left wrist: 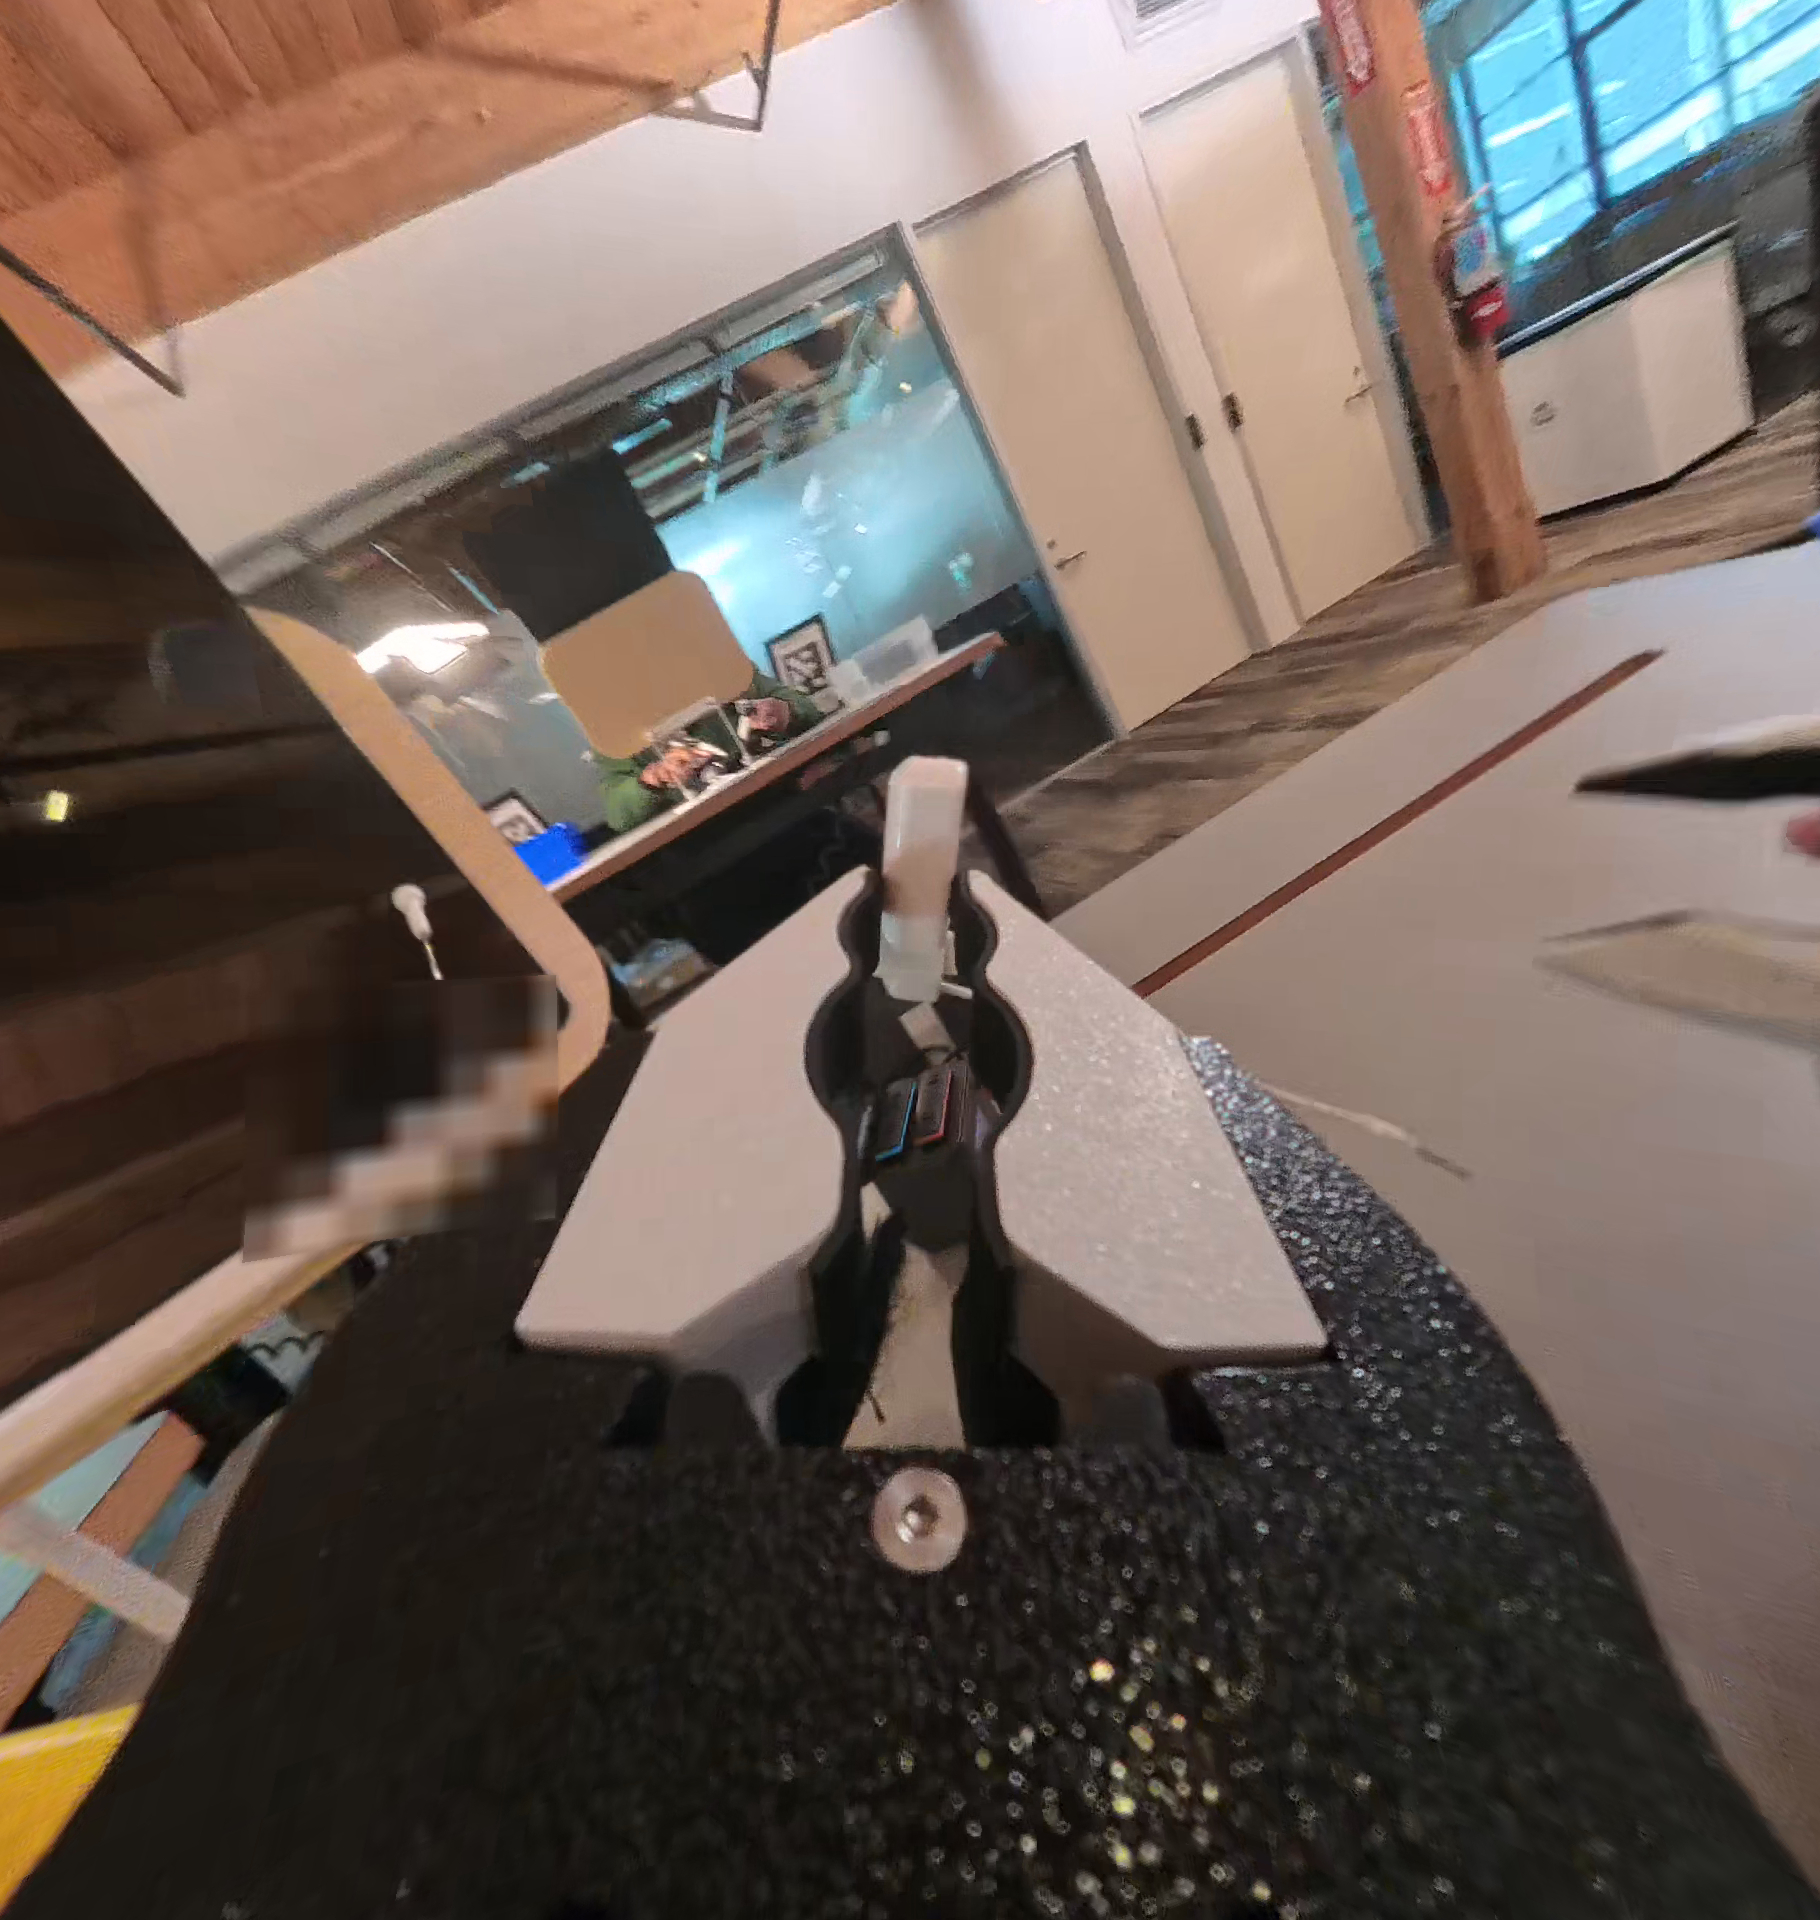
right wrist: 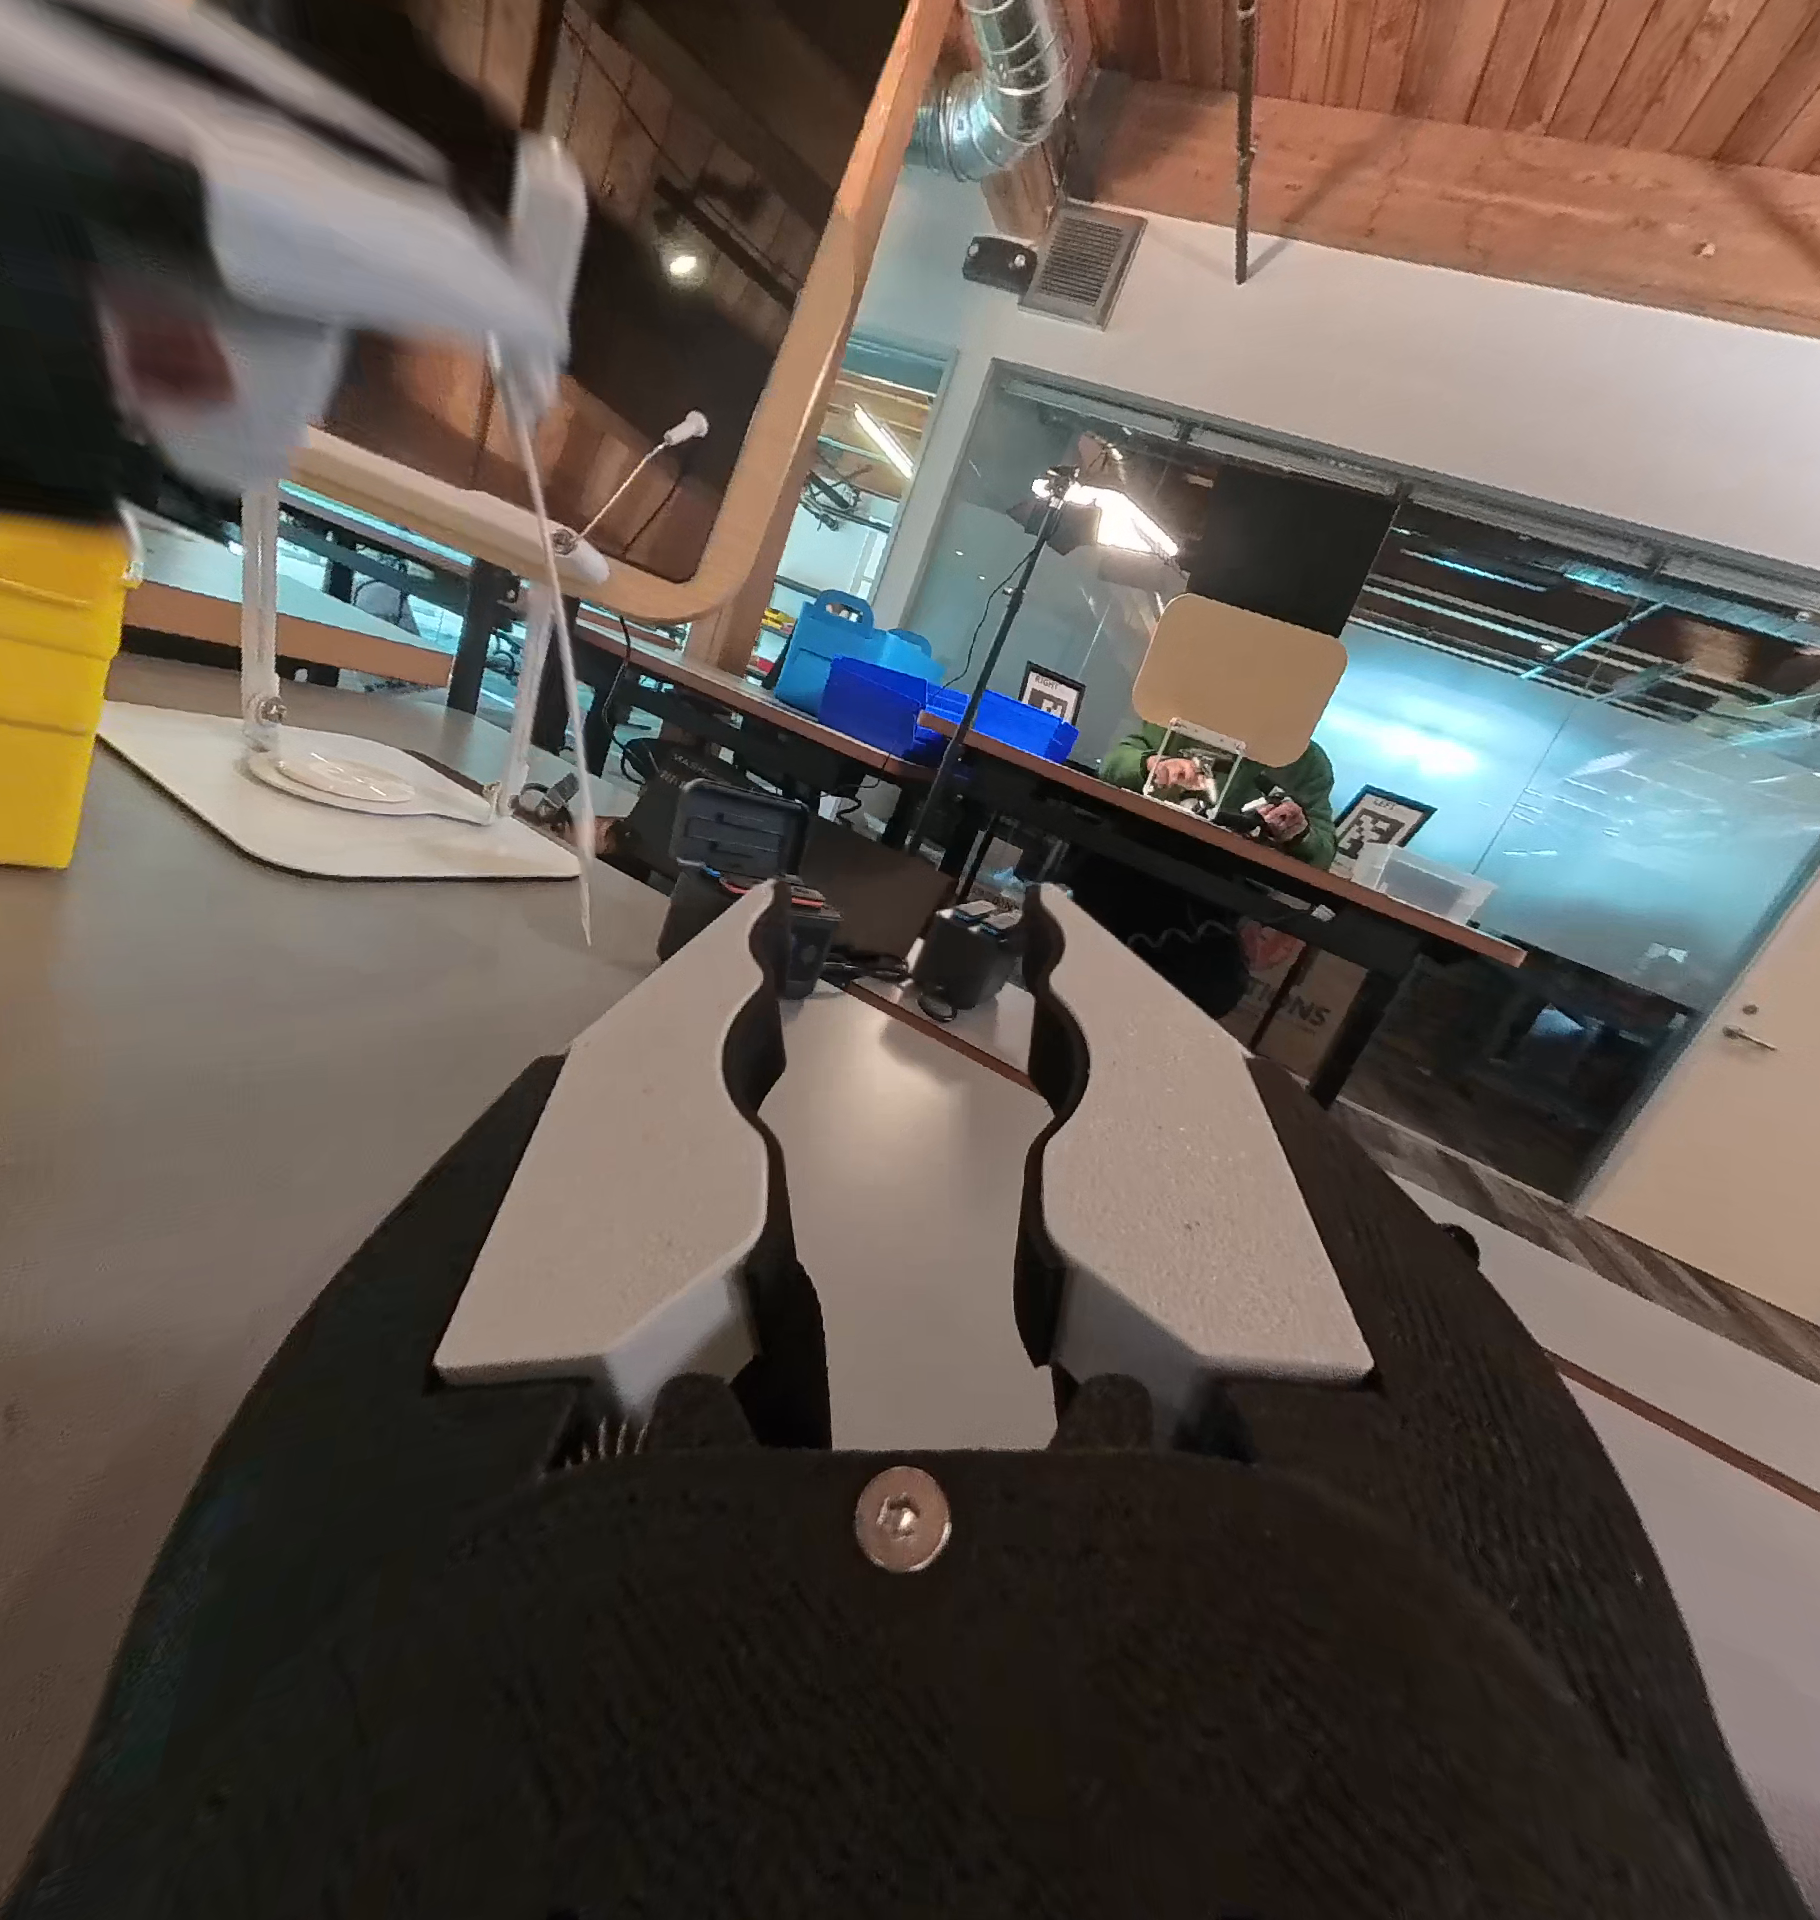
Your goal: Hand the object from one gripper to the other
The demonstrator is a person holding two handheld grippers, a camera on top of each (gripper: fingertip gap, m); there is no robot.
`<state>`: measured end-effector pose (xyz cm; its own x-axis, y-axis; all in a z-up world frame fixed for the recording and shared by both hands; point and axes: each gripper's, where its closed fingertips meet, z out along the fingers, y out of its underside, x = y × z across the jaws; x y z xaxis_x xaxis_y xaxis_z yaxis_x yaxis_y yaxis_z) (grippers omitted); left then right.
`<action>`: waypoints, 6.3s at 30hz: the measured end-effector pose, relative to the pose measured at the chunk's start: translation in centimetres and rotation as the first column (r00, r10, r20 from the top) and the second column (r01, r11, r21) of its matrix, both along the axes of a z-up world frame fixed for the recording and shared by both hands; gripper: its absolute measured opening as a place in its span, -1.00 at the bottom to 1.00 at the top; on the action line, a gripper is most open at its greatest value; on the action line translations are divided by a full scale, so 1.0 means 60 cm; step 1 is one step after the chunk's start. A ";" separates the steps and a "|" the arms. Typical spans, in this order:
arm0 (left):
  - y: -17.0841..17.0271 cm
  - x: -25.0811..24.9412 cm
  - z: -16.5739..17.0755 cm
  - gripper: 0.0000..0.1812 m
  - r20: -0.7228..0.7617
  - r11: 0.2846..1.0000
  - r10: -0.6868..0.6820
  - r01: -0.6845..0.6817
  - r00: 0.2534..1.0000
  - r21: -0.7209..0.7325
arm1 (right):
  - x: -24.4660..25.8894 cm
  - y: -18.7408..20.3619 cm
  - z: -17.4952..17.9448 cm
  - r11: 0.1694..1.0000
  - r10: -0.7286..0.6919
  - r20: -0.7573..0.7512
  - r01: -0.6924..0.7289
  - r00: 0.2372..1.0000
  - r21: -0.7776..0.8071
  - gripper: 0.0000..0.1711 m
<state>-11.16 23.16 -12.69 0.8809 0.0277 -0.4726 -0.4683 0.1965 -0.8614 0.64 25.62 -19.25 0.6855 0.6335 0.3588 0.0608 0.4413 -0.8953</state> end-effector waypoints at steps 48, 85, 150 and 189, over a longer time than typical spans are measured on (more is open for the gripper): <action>0.077 0.043 -0.098 -0.88 0.285 0.906 -0.420 0.415 0.862 0.080 | -0.078 -0.010 -0.003 0.977 0.183 0.080 -0.191 0.980 0.094 -0.56; 0.067 0.116 -0.132 -0.88 -0.451 0.971 -0.189 0.233 0.872 0.044 | -0.081 -0.009 0.000 0.948 0.283 -0.080 -0.292 0.956 -0.129 -0.73; -0.131 0.110 0.169 -0.89 -0.675 0.714 0.464 0.210 0.573 0.668 | -0.080 -0.170 0.277 0.226 0.724 -0.489 -0.836 0.487 -0.500 -0.83; -0.147 0.127 0.199 -0.90 0.149 0.545 -0.839 0.807 0.524 0.227 | -0.027 -0.182 0.327 0.592 0.754 -0.238 -0.790 0.612 -0.157 -0.65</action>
